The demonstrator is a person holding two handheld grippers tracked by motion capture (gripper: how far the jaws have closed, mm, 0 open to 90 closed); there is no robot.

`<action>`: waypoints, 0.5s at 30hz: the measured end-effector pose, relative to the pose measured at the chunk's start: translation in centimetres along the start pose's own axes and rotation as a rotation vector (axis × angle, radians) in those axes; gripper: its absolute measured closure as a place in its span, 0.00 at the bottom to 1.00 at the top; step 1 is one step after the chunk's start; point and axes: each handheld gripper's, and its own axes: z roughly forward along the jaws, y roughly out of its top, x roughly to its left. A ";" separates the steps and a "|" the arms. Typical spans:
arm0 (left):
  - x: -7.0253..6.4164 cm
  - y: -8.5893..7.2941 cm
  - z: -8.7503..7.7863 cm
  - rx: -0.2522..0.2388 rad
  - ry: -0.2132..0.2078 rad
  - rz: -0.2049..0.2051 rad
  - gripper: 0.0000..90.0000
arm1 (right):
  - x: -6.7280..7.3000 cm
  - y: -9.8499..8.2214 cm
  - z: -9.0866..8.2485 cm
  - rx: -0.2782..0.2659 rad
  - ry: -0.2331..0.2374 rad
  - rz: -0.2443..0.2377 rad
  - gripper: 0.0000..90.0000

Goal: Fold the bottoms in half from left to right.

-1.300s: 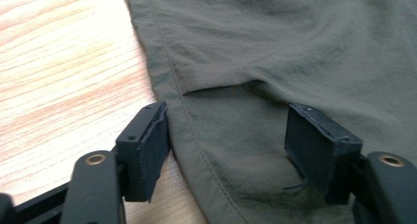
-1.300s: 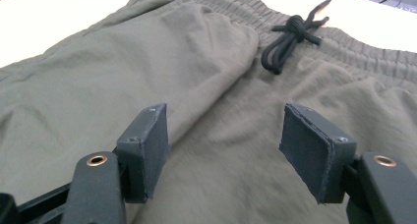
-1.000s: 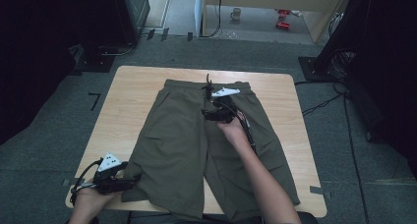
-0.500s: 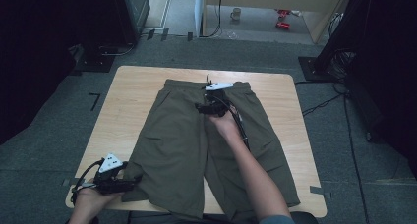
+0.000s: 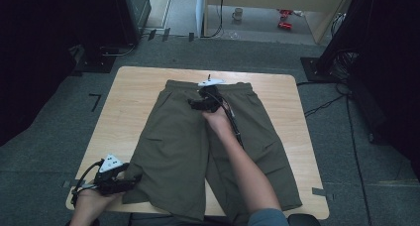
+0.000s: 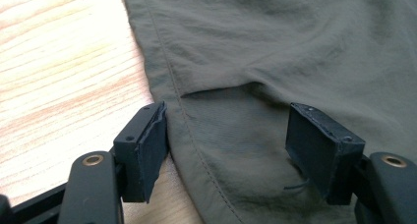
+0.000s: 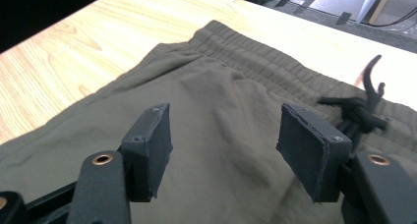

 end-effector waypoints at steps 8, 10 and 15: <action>-0.2 0.1 -0.1 0.006 -0.016 0.001 0.47 | 0.9 0.5 1.7 0.030 0.009 0.001 0.40; -0.3 0.1 -0.1 0.007 -0.021 0.003 0.49 | 1.2 0.7 2.2 0.031 0.014 0.003 0.40; -0.4 0.1 -0.1 0.014 -0.030 0.009 0.53 | 1.8 1.1 3.4 0.036 0.016 -0.011 0.38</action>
